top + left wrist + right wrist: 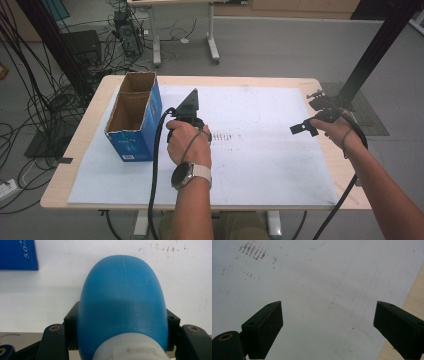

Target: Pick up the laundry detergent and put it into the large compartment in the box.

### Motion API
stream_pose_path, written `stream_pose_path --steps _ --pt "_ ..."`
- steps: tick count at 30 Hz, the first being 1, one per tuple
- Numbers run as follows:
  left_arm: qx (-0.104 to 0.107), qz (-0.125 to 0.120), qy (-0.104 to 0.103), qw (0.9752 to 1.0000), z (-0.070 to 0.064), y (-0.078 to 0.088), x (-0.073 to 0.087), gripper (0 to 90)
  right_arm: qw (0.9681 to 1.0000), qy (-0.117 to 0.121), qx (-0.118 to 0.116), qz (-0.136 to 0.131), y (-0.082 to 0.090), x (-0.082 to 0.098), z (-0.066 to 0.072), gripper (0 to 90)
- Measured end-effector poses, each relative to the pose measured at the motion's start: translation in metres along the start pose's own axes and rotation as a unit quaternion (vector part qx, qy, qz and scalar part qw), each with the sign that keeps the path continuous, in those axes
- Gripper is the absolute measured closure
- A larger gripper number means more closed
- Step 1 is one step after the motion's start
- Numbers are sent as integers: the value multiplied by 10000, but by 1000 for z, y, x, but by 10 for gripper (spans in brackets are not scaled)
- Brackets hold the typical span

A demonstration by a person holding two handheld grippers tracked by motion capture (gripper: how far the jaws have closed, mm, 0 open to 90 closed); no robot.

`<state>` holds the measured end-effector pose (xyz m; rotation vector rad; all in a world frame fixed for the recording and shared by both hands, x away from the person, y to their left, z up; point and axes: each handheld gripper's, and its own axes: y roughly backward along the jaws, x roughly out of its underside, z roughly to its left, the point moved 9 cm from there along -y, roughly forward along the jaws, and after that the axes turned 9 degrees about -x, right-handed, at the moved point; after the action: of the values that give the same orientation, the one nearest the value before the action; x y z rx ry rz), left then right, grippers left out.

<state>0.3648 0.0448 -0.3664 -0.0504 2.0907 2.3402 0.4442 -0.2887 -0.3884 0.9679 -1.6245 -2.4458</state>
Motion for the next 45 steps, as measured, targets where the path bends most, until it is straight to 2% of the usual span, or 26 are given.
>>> stream_pose_path --steps 5,12,26,36,45 --pt "-30 -96 -80 9999 0 6 -1 381 10000 13 17 -18 3 -1 2 87" --pt "-14 -91 -171 9998 1 15 0 381 10000 16 36 -12 3 -1 2 87" --pt "57 -264 -342 9990 7 41 0 380 10000 46 55 25 0 -4 9 87" --pt "-97 -335 -544 9979 9 56 -3 380 9999 15 108 36 2 -7 4 87" --pt "49 -401 -655 9970 5 65 -7 379 9999 -23 94 60 -1 -7 3 87"
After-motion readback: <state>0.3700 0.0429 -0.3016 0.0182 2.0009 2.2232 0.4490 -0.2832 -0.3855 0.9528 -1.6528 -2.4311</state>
